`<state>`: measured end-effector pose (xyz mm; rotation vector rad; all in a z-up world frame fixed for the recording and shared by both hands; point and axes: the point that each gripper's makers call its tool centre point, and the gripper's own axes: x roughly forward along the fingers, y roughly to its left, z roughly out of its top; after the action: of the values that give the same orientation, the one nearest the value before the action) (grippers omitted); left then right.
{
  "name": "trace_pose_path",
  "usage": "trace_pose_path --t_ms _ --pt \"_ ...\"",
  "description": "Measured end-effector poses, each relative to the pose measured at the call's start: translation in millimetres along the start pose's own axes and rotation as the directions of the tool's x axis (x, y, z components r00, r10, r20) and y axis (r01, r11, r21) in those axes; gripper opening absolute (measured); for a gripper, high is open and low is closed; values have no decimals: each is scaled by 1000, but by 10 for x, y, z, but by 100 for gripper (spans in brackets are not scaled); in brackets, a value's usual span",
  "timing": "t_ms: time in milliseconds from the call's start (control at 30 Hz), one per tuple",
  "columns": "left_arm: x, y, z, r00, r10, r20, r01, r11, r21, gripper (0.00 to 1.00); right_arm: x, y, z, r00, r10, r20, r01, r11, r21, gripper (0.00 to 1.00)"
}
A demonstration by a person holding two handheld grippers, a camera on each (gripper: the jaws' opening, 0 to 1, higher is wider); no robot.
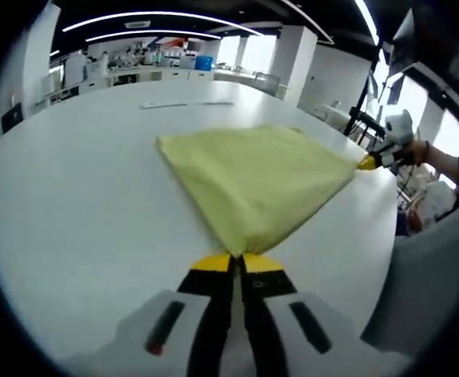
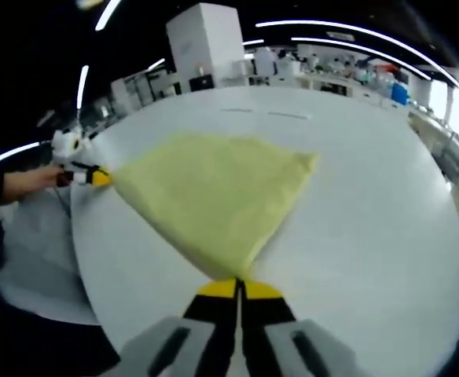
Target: Fold the garment on the visible template until the final outline fits inside the template.
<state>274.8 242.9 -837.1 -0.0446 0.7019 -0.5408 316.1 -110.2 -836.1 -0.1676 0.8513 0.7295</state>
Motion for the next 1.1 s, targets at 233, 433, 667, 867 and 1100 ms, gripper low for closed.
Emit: trace_pose_path --t_ms 233,433,667,867,1100 --pt "-10 24 -5 1000 5 16 -4 999 -48 1 11 28 -2 1000 14 -14 -14 1000 -13 0" --pt "-45 32 33 999 8 43 -6 998 -65 9 4 56 85 1000 17 17 -17 1000 16 6" --pt "-172 77 199 993 55 107 -46 995 -85 36 -83 116 263 997 -16 76 15 1000 11 45" --pt "-320 6 368 988 54 147 -43 996 -79 56 -213 204 469 992 -36 121 37 999 -14 70" --pt "-551 -176 507 979 28 201 0 990 -138 68 -423 429 716 985 -34 168 38 999 -17 83"
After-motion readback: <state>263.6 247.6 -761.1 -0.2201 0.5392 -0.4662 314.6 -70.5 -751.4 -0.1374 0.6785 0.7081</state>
